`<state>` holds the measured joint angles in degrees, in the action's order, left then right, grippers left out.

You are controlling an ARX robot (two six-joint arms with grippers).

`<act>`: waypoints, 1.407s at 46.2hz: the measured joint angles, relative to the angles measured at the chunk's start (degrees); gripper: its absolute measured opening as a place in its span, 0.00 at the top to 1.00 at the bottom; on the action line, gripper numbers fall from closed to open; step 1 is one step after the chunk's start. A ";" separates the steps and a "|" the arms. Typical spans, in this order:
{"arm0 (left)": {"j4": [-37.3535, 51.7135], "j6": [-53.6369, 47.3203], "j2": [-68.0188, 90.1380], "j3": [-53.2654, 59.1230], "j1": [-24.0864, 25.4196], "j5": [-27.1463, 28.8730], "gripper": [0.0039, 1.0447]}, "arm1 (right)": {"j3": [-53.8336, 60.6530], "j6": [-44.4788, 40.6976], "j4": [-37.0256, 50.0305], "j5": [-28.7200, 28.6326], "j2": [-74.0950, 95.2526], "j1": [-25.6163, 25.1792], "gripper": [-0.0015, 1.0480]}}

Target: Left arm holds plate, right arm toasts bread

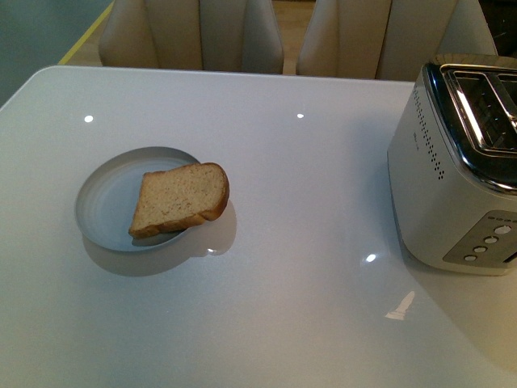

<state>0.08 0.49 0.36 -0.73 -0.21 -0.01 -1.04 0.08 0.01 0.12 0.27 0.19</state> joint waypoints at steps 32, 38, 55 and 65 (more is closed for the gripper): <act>-31.36 15.17 20.85 -12.68 3.43 -15.91 0.07 | 0.00 -0.02 0.00 -0.15 0.00 0.00 0.09; -32.13 20.52 26.77 -13.79 3.96 -16.81 0.07 | 0.00 -0.02 -0.02 -0.02 0.00 0.00 0.09; 14.23 18.97 83.71 -26.36 5.55 -10.38 0.07 | 0.00 0.00 -0.02 -0.04 0.00 0.00 0.09; 19.30 18.58 103.01 -34.53 5.16 -7.39 0.07 | 0.00 0.00 -0.02 -0.02 0.00 0.00 0.09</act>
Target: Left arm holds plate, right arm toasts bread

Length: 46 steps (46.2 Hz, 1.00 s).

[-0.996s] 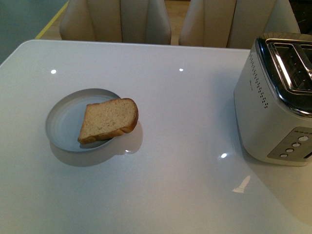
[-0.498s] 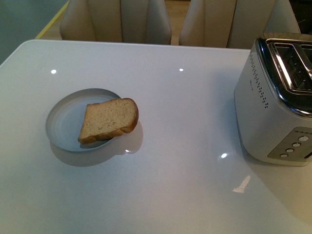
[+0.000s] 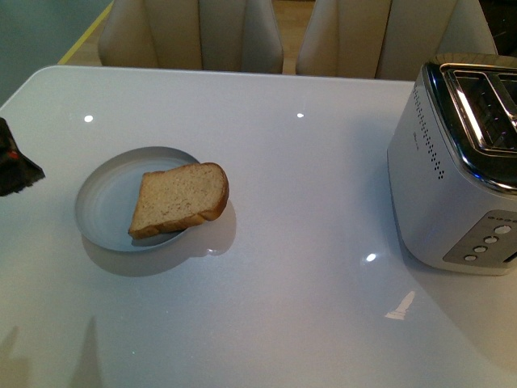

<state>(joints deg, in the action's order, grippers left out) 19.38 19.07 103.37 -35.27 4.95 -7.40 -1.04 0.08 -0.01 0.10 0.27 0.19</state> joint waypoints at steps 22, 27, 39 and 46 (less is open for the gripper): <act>0.79 -2.97 22.97 -14.10 -2.19 4.09 0.07 | 0.00 0.00 0.00 -0.02 0.00 0.00 0.09; 0.22 -4.13 26.01 -16.87 -3.65 5.55 0.07 | 0.00 0.00 0.00 0.02 0.00 0.00 0.09; -0.66 -4.83 31.02 -21.42 -6.16 7.41 0.07 | 0.00 0.00 0.00 0.00 0.00 0.00 0.09; -0.66 -5.73 33.48 -22.29 -6.93 9.11 0.11 | 0.00 0.00 0.00 0.00 0.00 0.00 0.09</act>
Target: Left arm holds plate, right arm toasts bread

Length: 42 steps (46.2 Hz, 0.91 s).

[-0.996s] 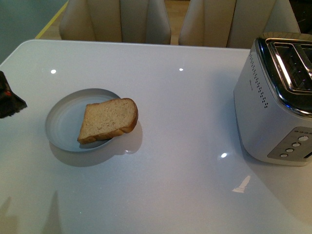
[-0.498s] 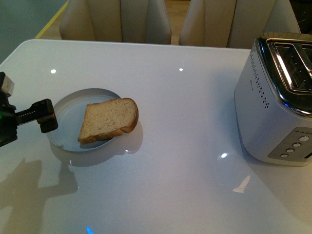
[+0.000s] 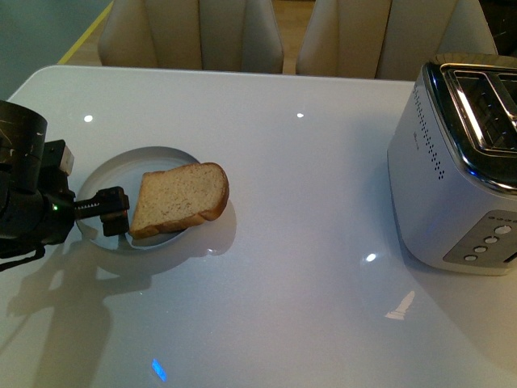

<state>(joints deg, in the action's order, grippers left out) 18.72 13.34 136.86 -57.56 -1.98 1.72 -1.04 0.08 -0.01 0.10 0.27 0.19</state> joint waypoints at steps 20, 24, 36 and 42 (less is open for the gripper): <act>-1.77 4.28 -0.26 -0.09 -0.24 -3.80 0.86 | 0.00 0.00 0.00 0.00 0.00 0.00 0.09; -1.88 6.03 -1.29 0.46 -0.22 -5.22 0.96 | 0.00 0.00 0.00 0.00 0.00 0.00 0.09; -1.68 10.27 -7.76 6.45 0.57 -8.96 0.97 | 0.00 0.00 0.00 0.00 0.00 0.00 0.09; -1.55 12.15 -13.03 9.84 1.31 -9.97 0.97 | 0.00 0.00 0.00 0.00 0.00 0.00 0.09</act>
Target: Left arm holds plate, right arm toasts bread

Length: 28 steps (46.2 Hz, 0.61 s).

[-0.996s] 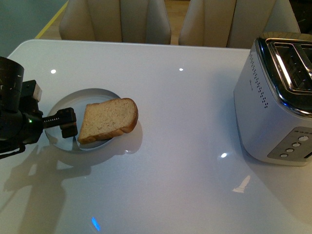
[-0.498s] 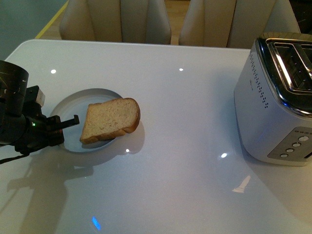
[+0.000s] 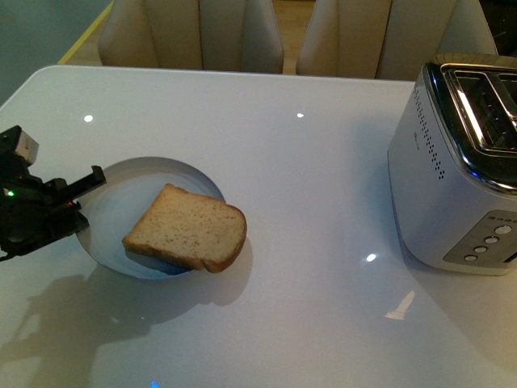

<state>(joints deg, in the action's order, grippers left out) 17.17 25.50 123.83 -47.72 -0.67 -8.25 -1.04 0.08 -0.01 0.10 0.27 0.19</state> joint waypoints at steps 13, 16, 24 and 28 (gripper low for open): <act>-5.25 7.34 -16.98 4.66 -0.57 -3.37 0.97 | 0.00 0.00 0.00 0.00 0.00 0.00 0.09; -7.37 9.05 -20.68 4.70 -1.49 -3.67 0.97 | 0.00 0.00 0.00 0.00 0.00 0.00 0.09; -13.40 13.40 -29.16 4.42 -5.90 -3.15 0.97 | 0.00 0.00 0.00 0.00 0.00 0.00 0.09; -16.13 15.56 -31.85 3.19 -9.01 -2.62 0.97 | 0.00 0.00 0.00 0.00 0.00 0.00 0.09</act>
<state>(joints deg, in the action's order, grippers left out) 1.04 41.06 91.98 -44.53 -9.67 -10.87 -1.04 0.08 -0.01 0.10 0.27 0.19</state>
